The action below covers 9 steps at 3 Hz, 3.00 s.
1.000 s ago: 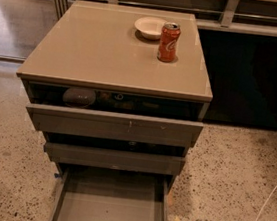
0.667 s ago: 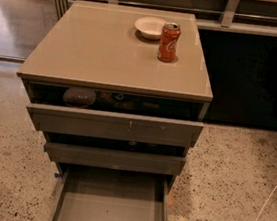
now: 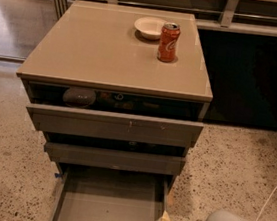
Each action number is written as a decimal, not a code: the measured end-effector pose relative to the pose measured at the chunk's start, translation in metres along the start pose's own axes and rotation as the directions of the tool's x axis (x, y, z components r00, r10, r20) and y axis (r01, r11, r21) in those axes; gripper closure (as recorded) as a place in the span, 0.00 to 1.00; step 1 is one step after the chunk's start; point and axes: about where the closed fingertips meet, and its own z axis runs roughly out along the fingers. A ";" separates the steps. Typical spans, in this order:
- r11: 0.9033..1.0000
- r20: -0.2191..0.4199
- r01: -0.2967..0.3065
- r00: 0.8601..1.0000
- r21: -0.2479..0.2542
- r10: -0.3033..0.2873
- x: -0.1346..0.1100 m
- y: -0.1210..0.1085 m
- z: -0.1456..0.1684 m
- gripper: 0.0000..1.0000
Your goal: Place brown chip bag into bottom drawer
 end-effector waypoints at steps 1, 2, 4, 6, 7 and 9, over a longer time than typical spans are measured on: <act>0.999 -0.028 -0.020 0.999 0.038 0.021 0.030 0.013 0.011 1.00; 0.999 -0.029 -0.040 0.999 0.036 0.041 0.036 0.005 0.007 1.00; 0.997 -0.044 -0.057 0.997 -0.042 0.055 -0.024 0.041 -0.003 1.00; 0.991 -0.012 -0.124 0.992 -0.043 0.124 -0.027 0.022 -0.018 1.00; 0.988 -0.019 -0.142 0.990 -0.063 0.141 -0.026 0.025 -0.017 1.00; 0.979 0.056 -0.186 0.980 -0.086 0.191 -0.095 0.060 -0.050 1.00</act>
Offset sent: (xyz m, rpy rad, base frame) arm -0.0194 0.0233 -0.0059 -0.0329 0.0291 0.0213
